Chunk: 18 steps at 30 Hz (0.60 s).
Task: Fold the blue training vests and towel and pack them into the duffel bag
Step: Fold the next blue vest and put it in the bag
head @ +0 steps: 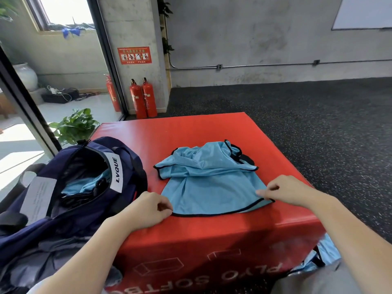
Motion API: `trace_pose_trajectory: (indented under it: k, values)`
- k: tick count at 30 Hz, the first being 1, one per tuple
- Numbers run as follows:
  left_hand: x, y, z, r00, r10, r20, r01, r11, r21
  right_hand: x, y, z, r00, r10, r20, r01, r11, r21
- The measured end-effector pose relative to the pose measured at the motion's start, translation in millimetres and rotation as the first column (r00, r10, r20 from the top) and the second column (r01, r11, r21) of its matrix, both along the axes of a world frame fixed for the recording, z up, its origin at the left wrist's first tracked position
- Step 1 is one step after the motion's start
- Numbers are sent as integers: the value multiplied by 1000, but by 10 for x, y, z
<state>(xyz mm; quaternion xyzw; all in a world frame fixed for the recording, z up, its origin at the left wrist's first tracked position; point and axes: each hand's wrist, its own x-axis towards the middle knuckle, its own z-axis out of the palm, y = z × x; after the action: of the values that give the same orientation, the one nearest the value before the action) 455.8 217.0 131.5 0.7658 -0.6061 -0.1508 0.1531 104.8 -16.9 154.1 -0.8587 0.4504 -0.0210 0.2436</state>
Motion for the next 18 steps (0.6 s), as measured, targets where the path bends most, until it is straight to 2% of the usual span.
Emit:
trace_pose_trajectory:
  k: [3,6,9,14,18]
  values:
    - [-32,-51,-44,999,37,1,-37,994,-101,72,28,-64,997,29,65,-24,997,-78]
    - [-89,-142,-114,1000,9,4,-8,990,-138,208,77,-180,995,101,20,-100,993,-68]
    - [-176,-212,-166,999,-34,4,34,991,-127,283,121,-229,991,123,-49,-126,991,-42]
    - [-220,-287,-214,1000,-22,12,23,997,-71,220,168,-206,994,90,-55,-86,993,77]
    - [-231,-320,-235,1000,-2,28,3,999,-36,161,148,-229,994,81,-68,-76,994,78]
